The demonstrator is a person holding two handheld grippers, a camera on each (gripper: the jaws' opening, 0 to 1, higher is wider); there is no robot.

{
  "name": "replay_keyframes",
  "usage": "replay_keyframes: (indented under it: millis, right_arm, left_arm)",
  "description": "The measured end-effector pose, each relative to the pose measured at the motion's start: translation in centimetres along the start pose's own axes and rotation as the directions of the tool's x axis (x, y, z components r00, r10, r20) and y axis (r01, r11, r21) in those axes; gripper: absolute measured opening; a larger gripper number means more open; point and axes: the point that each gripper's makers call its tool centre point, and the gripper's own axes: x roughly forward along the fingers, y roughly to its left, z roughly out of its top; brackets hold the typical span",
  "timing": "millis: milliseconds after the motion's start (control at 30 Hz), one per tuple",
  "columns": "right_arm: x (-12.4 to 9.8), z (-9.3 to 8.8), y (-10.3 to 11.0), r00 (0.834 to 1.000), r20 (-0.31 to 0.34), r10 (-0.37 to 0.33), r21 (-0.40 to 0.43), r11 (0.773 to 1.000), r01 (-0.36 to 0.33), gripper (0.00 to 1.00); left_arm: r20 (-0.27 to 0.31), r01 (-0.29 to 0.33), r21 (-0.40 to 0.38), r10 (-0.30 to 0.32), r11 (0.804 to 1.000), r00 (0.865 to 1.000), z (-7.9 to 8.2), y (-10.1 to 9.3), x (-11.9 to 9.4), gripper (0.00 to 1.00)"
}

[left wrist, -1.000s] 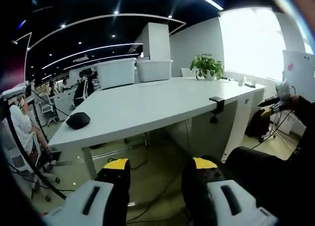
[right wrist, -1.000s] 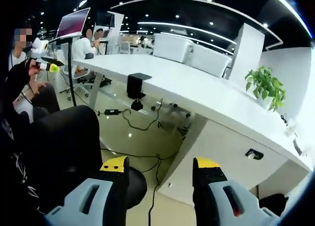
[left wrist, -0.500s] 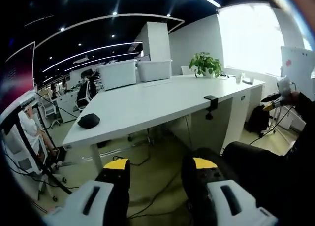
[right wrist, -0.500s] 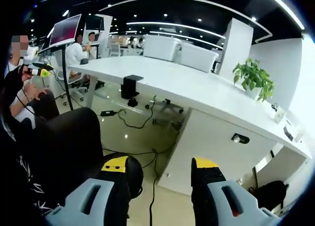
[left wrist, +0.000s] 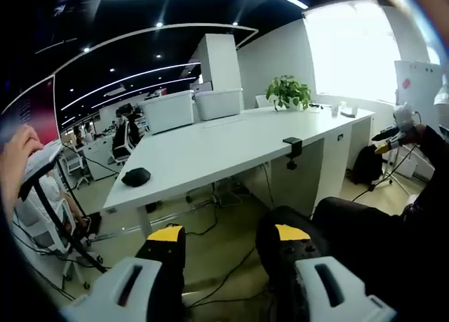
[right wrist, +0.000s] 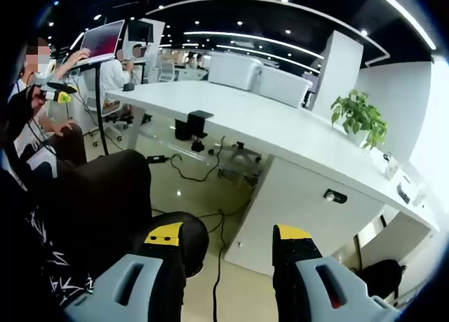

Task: Clamp the fixed fixture on the desktop, loosen the retaining clip, secure it to the edge of the desk, and tighten the retaining clip.

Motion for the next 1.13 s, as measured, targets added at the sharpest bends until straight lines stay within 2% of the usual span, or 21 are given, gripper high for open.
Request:
replay_keyframes:
  millis: [233, 700, 1133]
  right_arm:
    - [-0.7, -0.1, 0.3, 1.0, -0.002, -0.012, 0.003, 1.0, 0.012, 0.48]
    - [-0.3, -0.8, 1.4, 1.0, -0.022, -0.004, 0.014, 1.0, 0.004, 0.48]
    - [-1.1, -1.0, 1.4, 1.0, -0.013, -0.023, 0.016, 1.0, 0.023, 0.48]
  left_arm:
    - [0.009, -0.006, 0.008, 0.006, 1.0, 1.0, 0.5, 0.2, -1.4, 0.5]
    - [0.018, -0.012, 0.0, 0.012, 1.0, 1.0, 0.4, 0.7, -1.7, 0.5]
    - [0.025, -0.002, 0.012, 0.002, 1.0, 1.0, 0.6, 0.1, -1.7, 0.5]
